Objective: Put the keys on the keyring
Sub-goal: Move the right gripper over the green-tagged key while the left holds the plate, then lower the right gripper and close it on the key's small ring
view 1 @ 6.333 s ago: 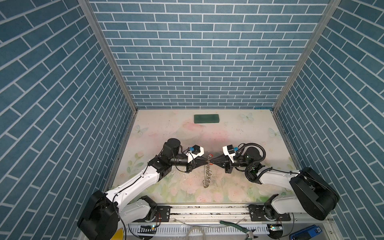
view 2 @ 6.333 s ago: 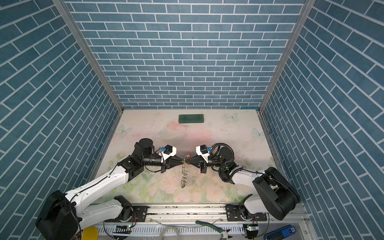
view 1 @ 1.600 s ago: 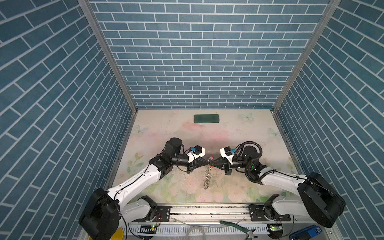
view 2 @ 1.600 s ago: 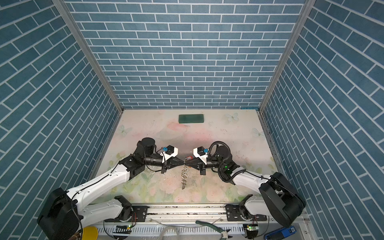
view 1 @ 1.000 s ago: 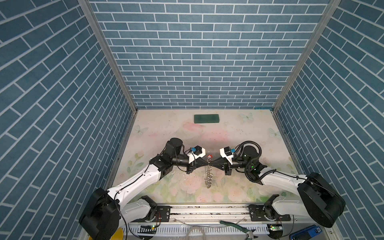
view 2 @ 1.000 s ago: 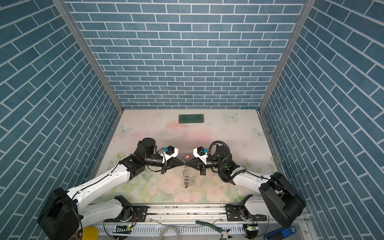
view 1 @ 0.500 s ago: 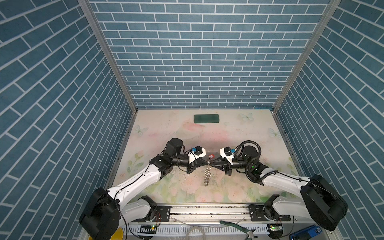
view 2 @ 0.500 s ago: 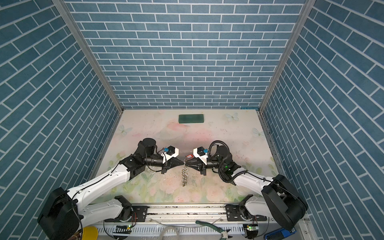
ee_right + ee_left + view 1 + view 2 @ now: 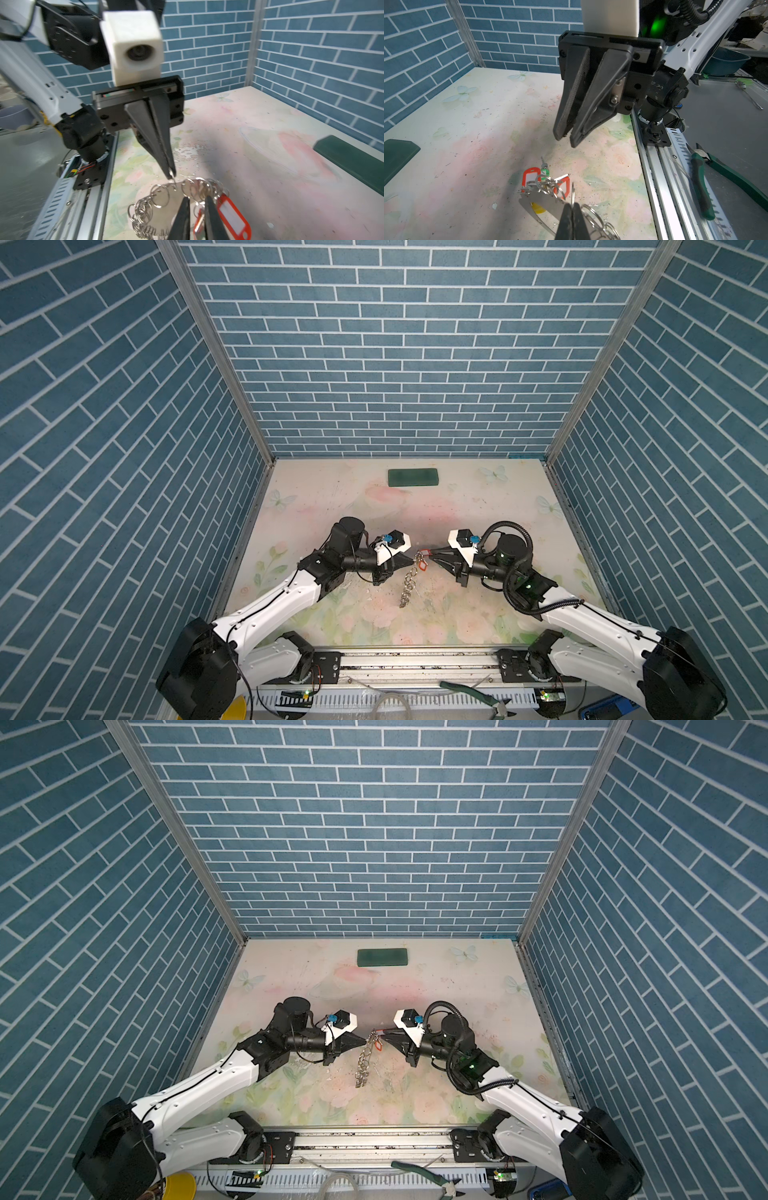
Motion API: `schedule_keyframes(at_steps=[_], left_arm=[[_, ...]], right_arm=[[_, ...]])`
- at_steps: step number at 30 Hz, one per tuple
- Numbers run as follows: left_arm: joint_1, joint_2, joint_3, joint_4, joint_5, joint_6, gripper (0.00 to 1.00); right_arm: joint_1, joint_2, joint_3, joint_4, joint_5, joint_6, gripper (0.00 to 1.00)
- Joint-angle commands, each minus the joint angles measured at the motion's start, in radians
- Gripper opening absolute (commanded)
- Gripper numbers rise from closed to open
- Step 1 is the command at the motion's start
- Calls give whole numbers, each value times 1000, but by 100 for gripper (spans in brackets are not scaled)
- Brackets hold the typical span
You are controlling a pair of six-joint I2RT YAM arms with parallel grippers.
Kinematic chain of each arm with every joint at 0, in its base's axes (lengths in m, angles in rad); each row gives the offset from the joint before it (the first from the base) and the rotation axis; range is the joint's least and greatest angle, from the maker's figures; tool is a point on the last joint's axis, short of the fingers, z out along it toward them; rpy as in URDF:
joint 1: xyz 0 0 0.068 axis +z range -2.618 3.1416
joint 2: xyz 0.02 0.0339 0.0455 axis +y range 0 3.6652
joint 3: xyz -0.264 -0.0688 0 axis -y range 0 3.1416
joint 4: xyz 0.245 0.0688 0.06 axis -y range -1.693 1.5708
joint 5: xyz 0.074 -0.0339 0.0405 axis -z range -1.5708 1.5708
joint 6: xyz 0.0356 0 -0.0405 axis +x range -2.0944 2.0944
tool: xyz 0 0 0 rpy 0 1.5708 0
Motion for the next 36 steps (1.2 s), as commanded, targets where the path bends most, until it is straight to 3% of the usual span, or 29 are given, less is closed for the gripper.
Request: schedule_keyframes(at_steps=[1,5,9,17,21,25,27,30,36], left_arm=[[5,-20,-16,75,-19,-30,0],[5,-31,-68,209,-55,-132,0],[3,-80,-135,306,-195,-224,0],[3,-181,-263,506,-423,-390,0],[-1,-186,-291,536,-467,-410,0],[-6,-197,-308,520,-515,-383,0],[-6,-204,-318,515,-538,-365,0],[-7,-227,-327,510,-555,-362,0],[-11,-247,-335,507,-572,-357,0]], right_arm=[[-3,-19,33,-146,180,16,15],[-6,-2,74,-258,337,90,18],[-24,86,164,-436,451,176,21],[-61,414,396,-730,417,274,21],[-61,515,451,-790,404,310,22],[-61,553,497,-871,472,398,24],[-52,573,513,-899,477,445,32],[-19,595,528,-938,535,486,34],[-7,620,528,-900,522,550,35]])
